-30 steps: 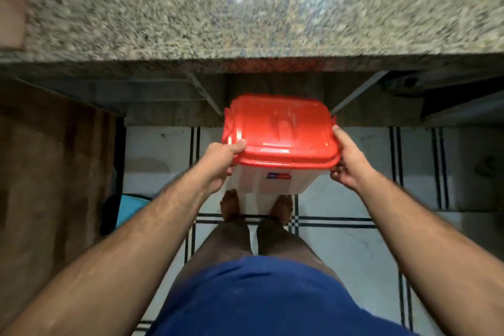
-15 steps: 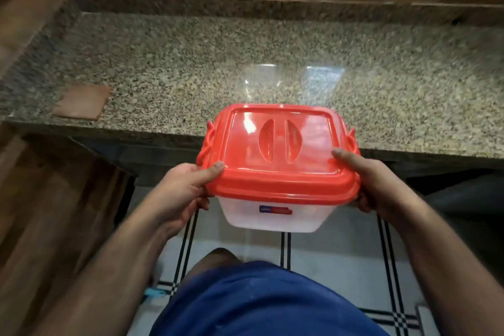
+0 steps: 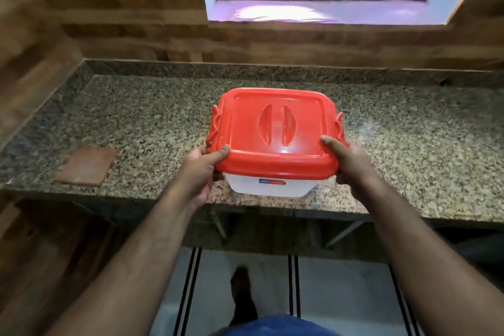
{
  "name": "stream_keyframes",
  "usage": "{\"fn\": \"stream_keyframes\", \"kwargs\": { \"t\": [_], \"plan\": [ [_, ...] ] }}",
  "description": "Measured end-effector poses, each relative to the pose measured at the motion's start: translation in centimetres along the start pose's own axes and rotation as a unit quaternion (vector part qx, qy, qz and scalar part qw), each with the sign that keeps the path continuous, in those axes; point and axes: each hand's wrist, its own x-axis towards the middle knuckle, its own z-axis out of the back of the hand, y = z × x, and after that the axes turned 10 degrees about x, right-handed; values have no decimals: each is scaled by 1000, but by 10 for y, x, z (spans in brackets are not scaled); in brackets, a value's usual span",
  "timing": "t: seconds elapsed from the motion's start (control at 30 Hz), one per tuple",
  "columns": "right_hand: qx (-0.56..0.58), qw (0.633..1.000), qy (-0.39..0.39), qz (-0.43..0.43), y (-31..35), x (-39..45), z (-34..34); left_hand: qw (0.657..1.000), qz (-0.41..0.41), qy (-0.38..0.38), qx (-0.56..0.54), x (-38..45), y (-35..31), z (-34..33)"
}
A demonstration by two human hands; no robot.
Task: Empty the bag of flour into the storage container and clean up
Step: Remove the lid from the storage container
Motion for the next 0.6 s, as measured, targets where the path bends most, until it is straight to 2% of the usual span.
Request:
{"fn": "stream_keyframes", "kwargs": {
  "t": [0.13,0.27,0.37,0.43,0.5,0.6],
  "plan": [
    [-3,1000,-5,-23,15,57,-14,1000,-5,7,-6,59,-22,-1],
    [-11,999,-26,-22,32,99,-25,999,-12,22,37,111,-49,-5],
    [-43,997,-69,-11,45,115,-32,993,-45,15,106,132,-59,-9],
    [-108,988,-107,8,50,121,-32,976,-87,-6,198,137,-60,-8],
    [-181,973,-138,30,52,124,-28,945,-126,-59,296,143,-60,-1],
    [-225,962,-151,42,58,134,-18,927,-151,-107,327,158,-67,3]
  ]
}}
